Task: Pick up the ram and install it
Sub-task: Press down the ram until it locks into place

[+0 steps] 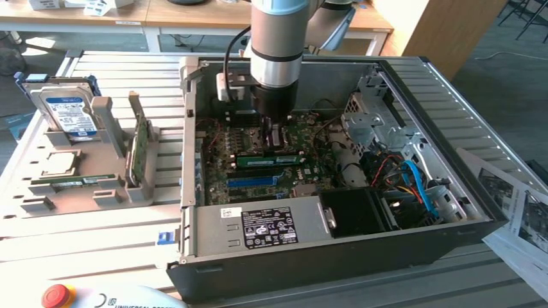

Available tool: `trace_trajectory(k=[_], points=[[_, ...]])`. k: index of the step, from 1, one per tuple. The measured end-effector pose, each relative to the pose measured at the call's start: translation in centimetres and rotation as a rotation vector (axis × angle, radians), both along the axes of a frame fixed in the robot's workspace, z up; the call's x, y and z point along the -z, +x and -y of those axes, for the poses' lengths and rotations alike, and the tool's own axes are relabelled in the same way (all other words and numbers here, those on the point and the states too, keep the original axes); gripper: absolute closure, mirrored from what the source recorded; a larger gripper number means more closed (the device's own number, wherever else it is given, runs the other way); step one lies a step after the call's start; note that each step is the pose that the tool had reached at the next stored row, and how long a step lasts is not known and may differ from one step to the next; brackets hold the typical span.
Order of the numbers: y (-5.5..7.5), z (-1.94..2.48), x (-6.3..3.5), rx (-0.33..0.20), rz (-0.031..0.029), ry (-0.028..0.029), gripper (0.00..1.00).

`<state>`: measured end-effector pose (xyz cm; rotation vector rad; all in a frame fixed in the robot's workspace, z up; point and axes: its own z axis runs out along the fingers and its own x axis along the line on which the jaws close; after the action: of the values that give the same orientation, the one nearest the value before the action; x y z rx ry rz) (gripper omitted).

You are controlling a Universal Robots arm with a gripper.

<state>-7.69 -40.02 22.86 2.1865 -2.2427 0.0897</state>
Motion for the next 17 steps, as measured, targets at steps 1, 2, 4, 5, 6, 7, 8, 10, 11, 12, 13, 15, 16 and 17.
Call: trace_trajectory(k=[1, 2, 4, 5, 6, 7, 8, 10, 11, 12, 13, 15, 16, 17], points=[[-0.01, 0.0, 0.02, 0.0, 0.0, 0.0, 0.89], [-0.02, 0.0, 0.05, 0.0, 0.0001, 0.0001, 0.89], [-0.04, 0.0, 0.1, 0.0, 0.0, 0.0, 0.89], [-0.04, 0.0, 0.1, 0.0, 0.0, -0.0001, 0.89], [-0.04, 0.0, 0.1, 0.0, -0.0001, -0.0001, 0.89], [-0.04, 0.0, 0.1, 0.0, -0.0001, -0.0002, 0.89], [-0.04, 0.0, 0.1, 0.0, 0.0, -0.0001, 0.89], [-0.04, 0.0, 0.14, 0.0, 0.0001, 0.0002, 0.89], [-0.04, 0.0, 0.17, 0.0, 0.0001, 0.0002, 0.89], [-0.04, 0.0, 0.2, 0.0, 0.0, 0.0, 0.89], [-0.04, 0.0, 0.23, 0.0, 0.0, -0.0001, 0.89], [-0.04, 0.01, 0.29, 0.0, -0.0002, -0.0002, 0.89], [-0.04, 0.0, 0.32, 0.0, -0.0001, -0.0001, 0.89], [-0.04, 0.0, 0.36, 0.0, -0.0001, -0.0001, 0.89]])
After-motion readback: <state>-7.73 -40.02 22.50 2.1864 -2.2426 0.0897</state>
